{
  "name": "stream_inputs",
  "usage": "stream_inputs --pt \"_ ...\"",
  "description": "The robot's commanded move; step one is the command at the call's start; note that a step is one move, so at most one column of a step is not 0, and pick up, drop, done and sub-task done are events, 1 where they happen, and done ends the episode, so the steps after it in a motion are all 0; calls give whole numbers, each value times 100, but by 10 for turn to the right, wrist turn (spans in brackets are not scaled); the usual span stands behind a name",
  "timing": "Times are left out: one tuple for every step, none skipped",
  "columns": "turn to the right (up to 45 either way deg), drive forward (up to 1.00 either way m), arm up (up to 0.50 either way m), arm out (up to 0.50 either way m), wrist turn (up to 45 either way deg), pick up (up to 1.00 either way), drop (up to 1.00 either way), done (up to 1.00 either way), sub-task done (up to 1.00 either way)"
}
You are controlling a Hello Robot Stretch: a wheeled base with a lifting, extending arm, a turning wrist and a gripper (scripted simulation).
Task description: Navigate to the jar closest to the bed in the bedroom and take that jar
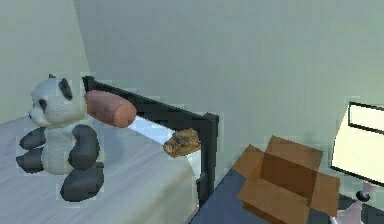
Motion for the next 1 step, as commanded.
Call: stream_inputs --pt "0 0 0 22 0 0 0 0 0"
